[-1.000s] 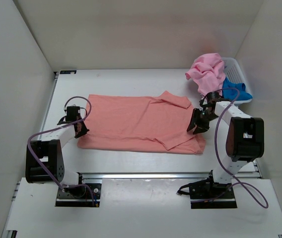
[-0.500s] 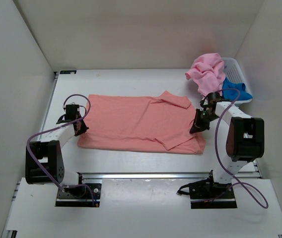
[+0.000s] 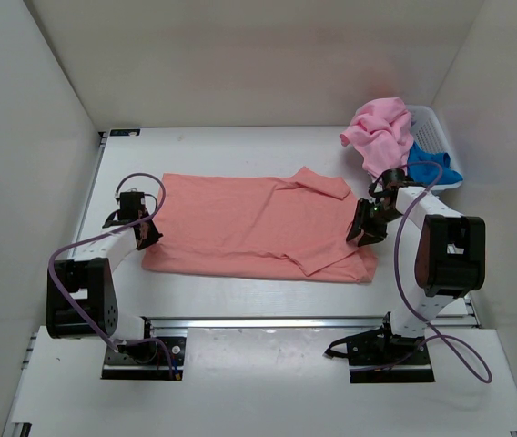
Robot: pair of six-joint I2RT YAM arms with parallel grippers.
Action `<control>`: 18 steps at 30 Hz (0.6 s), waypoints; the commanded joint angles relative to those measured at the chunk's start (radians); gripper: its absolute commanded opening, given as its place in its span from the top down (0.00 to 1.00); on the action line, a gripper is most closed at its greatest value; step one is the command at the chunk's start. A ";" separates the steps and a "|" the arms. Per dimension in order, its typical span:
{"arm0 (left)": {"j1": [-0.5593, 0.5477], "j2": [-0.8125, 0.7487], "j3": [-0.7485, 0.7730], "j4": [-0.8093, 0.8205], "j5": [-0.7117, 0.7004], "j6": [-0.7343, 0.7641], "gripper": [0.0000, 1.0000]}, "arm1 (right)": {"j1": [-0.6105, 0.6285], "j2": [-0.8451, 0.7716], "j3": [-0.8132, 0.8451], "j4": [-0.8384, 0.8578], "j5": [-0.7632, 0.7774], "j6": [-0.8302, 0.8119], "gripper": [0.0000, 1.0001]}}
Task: Fold and stack the t-shirts
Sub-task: Fold the flattened tshirt in 1/3 of the way
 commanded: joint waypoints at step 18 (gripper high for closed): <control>0.005 -0.050 0.000 0.013 0.025 -0.013 1.00 | -0.006 0.000 -0.044 0.100 -0.148 -0.022 0.78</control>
